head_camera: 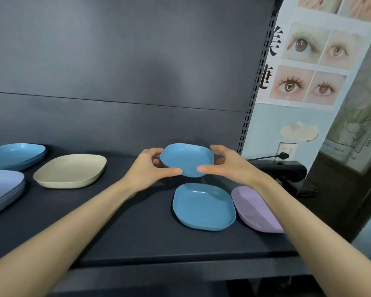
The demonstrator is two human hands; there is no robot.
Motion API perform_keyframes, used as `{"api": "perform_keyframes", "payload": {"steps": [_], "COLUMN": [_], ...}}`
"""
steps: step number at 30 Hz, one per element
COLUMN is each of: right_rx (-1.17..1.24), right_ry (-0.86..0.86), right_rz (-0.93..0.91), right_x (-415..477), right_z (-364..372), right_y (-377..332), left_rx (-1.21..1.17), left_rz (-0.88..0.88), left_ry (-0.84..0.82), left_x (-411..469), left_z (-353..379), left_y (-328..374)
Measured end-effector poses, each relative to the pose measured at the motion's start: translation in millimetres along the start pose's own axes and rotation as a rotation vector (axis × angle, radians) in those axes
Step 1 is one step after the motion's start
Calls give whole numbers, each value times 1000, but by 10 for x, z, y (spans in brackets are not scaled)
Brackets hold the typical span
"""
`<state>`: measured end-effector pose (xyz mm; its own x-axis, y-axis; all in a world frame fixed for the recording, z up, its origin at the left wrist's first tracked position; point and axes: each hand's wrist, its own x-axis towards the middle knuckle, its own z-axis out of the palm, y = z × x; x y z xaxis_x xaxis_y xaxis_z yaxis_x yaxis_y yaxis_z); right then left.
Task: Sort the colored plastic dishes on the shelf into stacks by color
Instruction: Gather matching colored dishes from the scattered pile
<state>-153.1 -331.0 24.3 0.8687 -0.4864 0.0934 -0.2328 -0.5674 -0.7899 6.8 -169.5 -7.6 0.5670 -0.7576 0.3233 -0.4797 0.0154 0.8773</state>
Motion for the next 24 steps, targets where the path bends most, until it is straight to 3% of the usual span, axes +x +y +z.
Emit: {"api": "perform_keyframes", "payload": {"steps": [7,18,24], "right_rx": [-17,-180,-241], "right_ry": [-131,-127,-114], "right_rz": [13,1,-33], "right_x": [-390,-615,-720], "right_z": [-117,-35,-34], "right_y": [206,306,243], "left_rx": [-19,96,0], "left_rz": [-50,-75,-107], "left_ry": [6,-6,-47], "left_x": [-402,-696,-767], "left_z": [281,377,391], "left_y": [-3,-104,-51]}}
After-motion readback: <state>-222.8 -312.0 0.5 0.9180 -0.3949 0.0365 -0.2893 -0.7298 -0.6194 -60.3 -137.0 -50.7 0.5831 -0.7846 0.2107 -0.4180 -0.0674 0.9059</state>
